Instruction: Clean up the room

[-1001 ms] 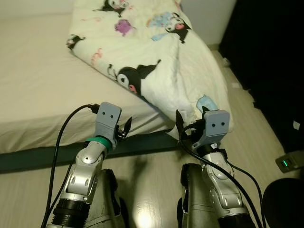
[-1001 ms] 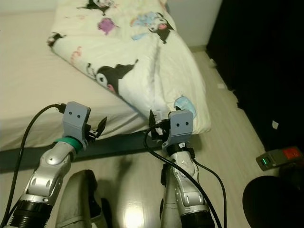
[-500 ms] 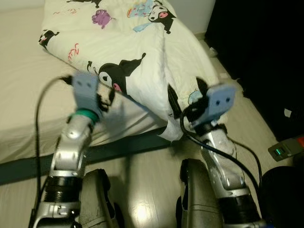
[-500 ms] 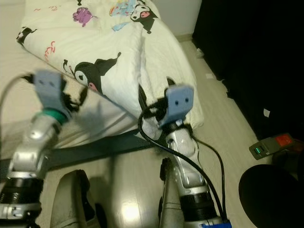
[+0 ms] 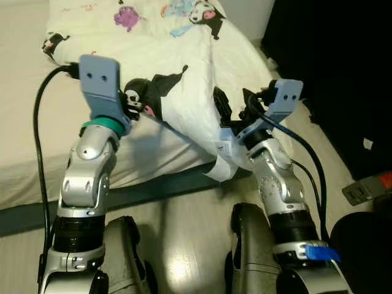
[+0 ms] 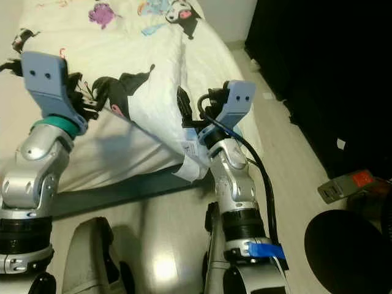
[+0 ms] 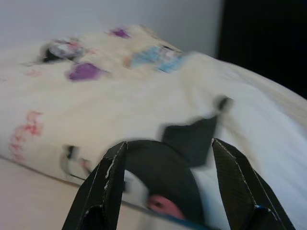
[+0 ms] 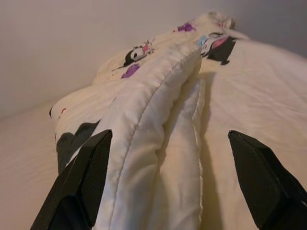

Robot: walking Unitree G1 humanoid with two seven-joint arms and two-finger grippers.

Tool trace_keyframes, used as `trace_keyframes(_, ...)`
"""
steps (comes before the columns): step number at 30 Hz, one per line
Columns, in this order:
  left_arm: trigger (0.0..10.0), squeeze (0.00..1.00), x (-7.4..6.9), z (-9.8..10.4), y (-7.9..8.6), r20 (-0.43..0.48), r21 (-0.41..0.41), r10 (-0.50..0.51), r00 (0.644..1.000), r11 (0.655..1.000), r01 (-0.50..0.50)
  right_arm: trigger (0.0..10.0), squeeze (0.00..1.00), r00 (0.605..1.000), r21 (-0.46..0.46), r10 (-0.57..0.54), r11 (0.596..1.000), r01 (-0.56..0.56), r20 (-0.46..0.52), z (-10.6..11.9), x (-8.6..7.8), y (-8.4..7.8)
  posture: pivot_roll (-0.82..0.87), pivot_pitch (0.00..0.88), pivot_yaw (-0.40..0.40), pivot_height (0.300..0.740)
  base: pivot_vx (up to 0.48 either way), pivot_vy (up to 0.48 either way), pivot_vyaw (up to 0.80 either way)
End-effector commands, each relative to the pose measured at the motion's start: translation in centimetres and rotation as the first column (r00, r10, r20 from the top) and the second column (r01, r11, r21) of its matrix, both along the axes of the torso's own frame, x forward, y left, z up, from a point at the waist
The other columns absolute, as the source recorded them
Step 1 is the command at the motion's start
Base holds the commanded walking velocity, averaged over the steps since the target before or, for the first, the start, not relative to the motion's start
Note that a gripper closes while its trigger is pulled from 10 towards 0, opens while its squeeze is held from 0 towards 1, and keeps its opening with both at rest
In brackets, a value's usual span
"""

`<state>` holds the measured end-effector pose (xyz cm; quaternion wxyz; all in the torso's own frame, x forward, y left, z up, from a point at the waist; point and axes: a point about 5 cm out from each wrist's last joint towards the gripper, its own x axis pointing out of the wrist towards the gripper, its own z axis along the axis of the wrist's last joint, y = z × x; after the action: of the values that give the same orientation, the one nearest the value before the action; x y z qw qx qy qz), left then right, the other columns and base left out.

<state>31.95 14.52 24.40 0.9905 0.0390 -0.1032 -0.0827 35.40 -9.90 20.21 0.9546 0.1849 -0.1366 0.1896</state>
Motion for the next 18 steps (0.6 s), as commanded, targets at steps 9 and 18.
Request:
trace_keyframes(9, 10.0, 0.0, -0.8, -0.9, -1.9, -0.061, 0.001, -0.037, 0.997, 0.999, 0.037, 10.0, 0.0, 0.988, 0.025, 0.153, 0.988, -0.153, -0.01, 0.3, 0.5, 0.7, 0.0, 0.182, 0.031, 0.5, 0.0, 0.0, 0.0)
trace_keyframes(18, 10.0, 0.0, 0.3, 0.3, -5.8, -0.053, 0.1, -0.147, 0.988, 0.983, 0.152, 10.0, 0.0, 0.991, -0.127, -0.134, 0.983, 0.134, 0.011, -1.1, 0.1, -0.5, -0.01, 0.171, 0.02, 0.5, 0.0, 0.0, 0.0)
